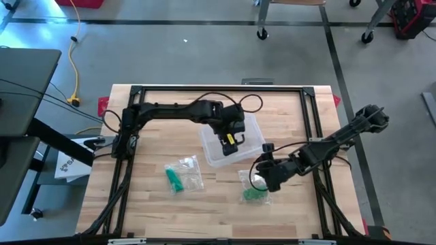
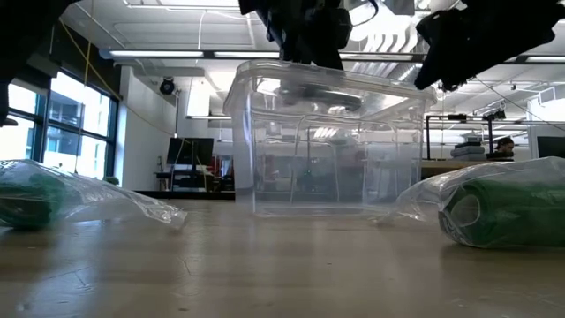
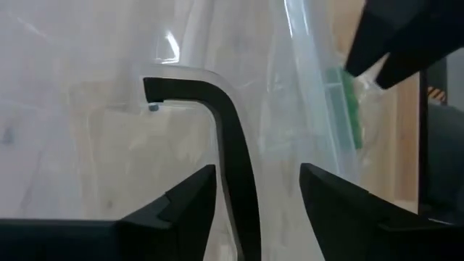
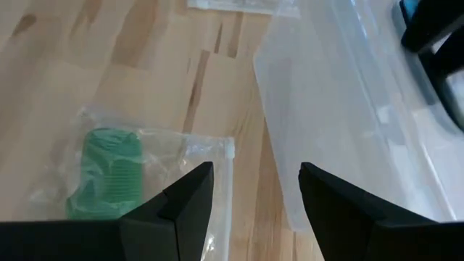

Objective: Roll bandage
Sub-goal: Open the transparent bin

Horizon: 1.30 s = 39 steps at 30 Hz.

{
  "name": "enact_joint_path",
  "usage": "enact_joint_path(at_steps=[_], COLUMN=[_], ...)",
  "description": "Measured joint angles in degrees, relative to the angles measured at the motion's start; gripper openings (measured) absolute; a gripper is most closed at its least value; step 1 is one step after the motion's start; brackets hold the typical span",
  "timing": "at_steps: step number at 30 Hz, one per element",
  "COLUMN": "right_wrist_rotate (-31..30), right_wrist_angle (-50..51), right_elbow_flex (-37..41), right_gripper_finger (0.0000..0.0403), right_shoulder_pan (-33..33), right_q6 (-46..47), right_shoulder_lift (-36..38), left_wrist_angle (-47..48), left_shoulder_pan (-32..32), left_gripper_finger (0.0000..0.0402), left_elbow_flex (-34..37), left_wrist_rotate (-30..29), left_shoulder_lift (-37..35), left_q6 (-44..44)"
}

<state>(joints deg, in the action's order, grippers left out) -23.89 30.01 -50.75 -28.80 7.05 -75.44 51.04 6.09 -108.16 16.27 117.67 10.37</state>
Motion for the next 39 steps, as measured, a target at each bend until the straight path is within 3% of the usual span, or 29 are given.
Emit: enact_joint_path(at_steps=[9, 19, 39], right_wrist_rotate=[-0.1, 0.2, -3.3], right_wrist_angle=[-1.8, -4.2, -4.4], right_elbow_flex=[0.1, 0.0, 0.1], right_gripper_finger=[0.0197, 0.0197, 0.0197], right_shoulder_pan=[3.2, 5.2, 5.2], right_q6=[-2.2, -6.0, -5.5], right_shoulder_lift=[-0.3, -5.9, -6.4], left_wrist_angle=[0.0, -1.0, -1.4], left_shoulder_pan=[-0.6, 0.9, 5.7], left_gripper_finger=[0.0197, 0.0197, 0.0197], left_elbow_flex=[-0.2, 0.0, 0.2], left_wrist_rotate=[-0.4, 11.7, 25.2], left_shoulder_lift=[1.2, 1.9, 1.4], left_q6=[0.0, 1.6, 4.5])
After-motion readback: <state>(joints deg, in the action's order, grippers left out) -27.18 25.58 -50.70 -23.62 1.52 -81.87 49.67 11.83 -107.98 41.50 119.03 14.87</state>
